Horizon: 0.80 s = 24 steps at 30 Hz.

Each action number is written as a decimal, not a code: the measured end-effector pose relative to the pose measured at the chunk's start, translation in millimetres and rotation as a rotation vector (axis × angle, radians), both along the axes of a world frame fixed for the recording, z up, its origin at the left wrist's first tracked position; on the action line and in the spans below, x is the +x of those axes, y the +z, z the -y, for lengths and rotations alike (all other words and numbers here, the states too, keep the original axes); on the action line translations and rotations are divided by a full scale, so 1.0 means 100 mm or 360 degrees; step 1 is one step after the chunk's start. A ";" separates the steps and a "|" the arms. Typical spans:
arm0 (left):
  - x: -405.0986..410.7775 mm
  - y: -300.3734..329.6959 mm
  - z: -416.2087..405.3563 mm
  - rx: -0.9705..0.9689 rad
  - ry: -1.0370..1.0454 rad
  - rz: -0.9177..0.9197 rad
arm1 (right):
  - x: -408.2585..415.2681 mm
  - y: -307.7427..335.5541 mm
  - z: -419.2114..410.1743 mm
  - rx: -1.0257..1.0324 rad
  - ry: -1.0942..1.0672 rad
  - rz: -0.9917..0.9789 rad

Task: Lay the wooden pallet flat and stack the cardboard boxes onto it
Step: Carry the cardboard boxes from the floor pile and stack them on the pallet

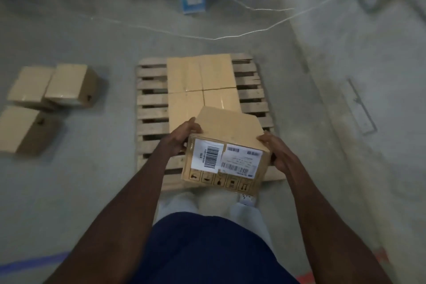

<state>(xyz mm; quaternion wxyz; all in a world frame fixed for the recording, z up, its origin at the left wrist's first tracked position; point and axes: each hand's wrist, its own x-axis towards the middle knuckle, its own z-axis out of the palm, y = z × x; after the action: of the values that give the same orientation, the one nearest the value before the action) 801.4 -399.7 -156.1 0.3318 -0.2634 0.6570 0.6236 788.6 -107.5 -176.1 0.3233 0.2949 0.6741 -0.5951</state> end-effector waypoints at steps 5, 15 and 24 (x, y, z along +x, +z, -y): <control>-0.07 0.05 -0.48 -0.0072 0.0120 0.0003 | -0.47 -0.07 -0.36 0.0073 0.0309 -0.0090; -0.27 -0.13 -0.48 -0.0005 0.0135 0.0115 | -0.85 -0.25 -0.25 0.0138 0.0383 -0.0317; -0.80 -0.73 -0.09 -0.0036 -0.0118 0.0201 | -1.22 -0.71 -0.03 0.0182 0.0817 -0.0348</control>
<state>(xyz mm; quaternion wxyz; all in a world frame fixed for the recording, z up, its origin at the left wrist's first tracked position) 720.9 -390.7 -229.0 0.3923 -0.2816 0.6511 0.5855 666.8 -104.5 -247.0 0.3716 0.0663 0.7900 -0.4832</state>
